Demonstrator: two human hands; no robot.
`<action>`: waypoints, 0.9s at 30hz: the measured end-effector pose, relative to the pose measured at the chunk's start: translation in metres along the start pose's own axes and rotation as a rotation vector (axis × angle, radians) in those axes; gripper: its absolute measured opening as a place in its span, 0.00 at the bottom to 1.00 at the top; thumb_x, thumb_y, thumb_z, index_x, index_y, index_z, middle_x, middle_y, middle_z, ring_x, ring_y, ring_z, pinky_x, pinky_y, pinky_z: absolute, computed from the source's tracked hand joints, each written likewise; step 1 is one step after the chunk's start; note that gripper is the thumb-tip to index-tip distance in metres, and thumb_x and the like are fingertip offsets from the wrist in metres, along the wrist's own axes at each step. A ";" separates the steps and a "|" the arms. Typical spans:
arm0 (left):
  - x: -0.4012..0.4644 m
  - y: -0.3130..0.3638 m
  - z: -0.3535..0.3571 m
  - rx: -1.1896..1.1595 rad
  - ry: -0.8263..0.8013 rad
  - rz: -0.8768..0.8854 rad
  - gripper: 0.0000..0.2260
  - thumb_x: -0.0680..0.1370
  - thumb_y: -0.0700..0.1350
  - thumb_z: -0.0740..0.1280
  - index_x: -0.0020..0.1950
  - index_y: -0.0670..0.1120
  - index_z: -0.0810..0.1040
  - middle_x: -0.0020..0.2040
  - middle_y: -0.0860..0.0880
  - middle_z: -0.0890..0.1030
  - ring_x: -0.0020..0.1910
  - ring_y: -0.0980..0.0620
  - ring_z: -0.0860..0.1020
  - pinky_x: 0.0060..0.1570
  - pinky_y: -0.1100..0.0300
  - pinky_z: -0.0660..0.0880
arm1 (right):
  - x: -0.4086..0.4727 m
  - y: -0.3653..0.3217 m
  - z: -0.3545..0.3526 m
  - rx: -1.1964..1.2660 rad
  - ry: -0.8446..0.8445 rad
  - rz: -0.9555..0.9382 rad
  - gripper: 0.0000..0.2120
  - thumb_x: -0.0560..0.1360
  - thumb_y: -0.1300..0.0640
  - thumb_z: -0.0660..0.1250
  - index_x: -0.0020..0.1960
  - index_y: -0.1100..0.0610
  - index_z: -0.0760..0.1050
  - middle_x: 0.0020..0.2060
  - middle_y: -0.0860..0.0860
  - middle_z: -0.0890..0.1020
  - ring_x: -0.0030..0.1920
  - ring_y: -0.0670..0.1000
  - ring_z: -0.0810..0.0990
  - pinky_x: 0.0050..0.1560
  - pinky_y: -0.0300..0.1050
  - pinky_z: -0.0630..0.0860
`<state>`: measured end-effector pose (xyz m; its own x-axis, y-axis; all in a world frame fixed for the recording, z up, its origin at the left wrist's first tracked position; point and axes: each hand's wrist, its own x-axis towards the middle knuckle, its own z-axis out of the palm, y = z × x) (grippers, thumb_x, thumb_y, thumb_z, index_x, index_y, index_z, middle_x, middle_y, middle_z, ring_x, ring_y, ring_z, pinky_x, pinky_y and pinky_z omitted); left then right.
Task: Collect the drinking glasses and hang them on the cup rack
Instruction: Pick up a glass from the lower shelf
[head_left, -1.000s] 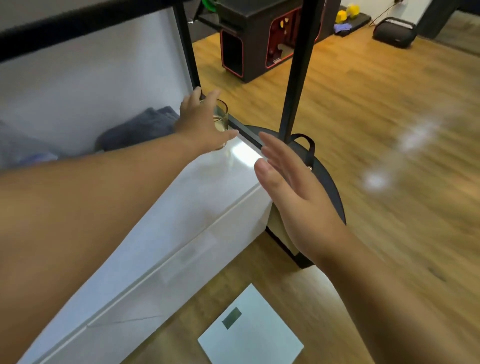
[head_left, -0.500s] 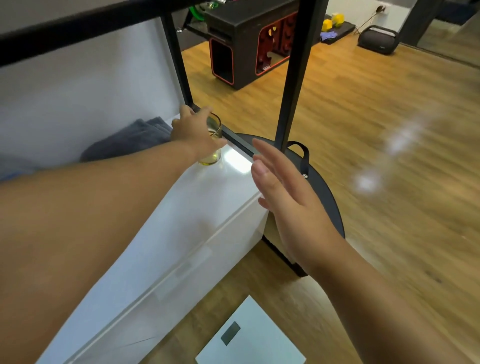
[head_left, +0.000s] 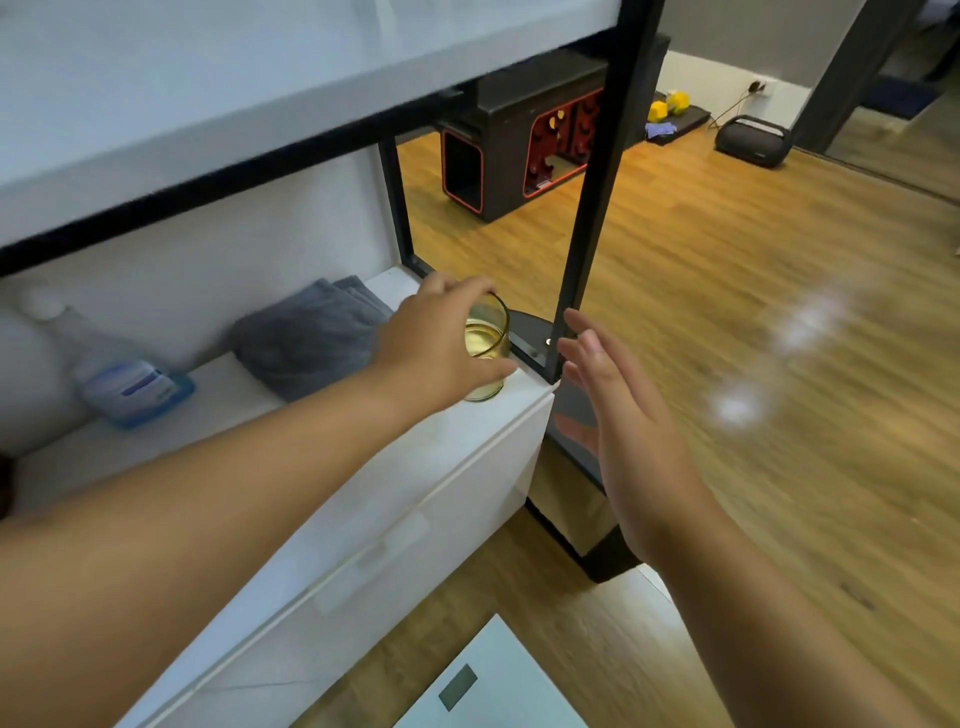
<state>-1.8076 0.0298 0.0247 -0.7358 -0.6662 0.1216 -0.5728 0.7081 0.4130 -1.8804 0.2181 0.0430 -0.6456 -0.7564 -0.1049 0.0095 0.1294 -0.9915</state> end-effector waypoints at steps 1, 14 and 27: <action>-0.008 0.010 -0.013 -0.009 0.006 0.013 0.35 0.69 0.64 0.76 0.73 0.60 0.68 0.70 0.52 0.70 0.62 0.48 0.75 0.55 0.50 0.78 | -0.006 -0.007 -0.001 0.007 0.008 -0.001 0.34 0.69 0.22 0.59 0.73 0.30 0.70 0.71 0.33 0.74 0.72 0.36 0.70 0.76 0.59 0.69; -0.096 0.180 -0.271 -0.098 0.080 0.142 0.36 0.64 0.67 0.77 0.70 0.61 0.73 0.59 0.54 0.74 0.52 0.52 0.77 0.50 0.57 0.75 | -0.101 -0.197 -0.019 0.235 0.006 -0.034 0.24 0.81 0.35 0.59 0.76 0.38 0.69 0.72 0.39 0.73 0.66 0.40 0.74 0.64 0.51 0.76; -0.216 0.302 -0.565 -0.075 0.145 0.066 0.27 0.69 0.61 0.77 0.65 0.57 0.76 0.53 0.56 0.77 0.50 0.53 0.79 0.41 0.57 0.83 | -0.232 -0.453 0.015 0.062 -0.186 -0.575 0.42 0.71 0.59 0.81 0.78 0.44 0.66 0.64 0.42 0.82 0.62 0.43 0.83 0.63 0.51 0.81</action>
<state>-1.6178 0.2547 0.6328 -0.7081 -0.6492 0.2776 -0.4921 0.7357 0.4653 -1.7229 0.3254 0.5159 -0.4161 -0.7942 0.4428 -0.2528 -0.3668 -0.8953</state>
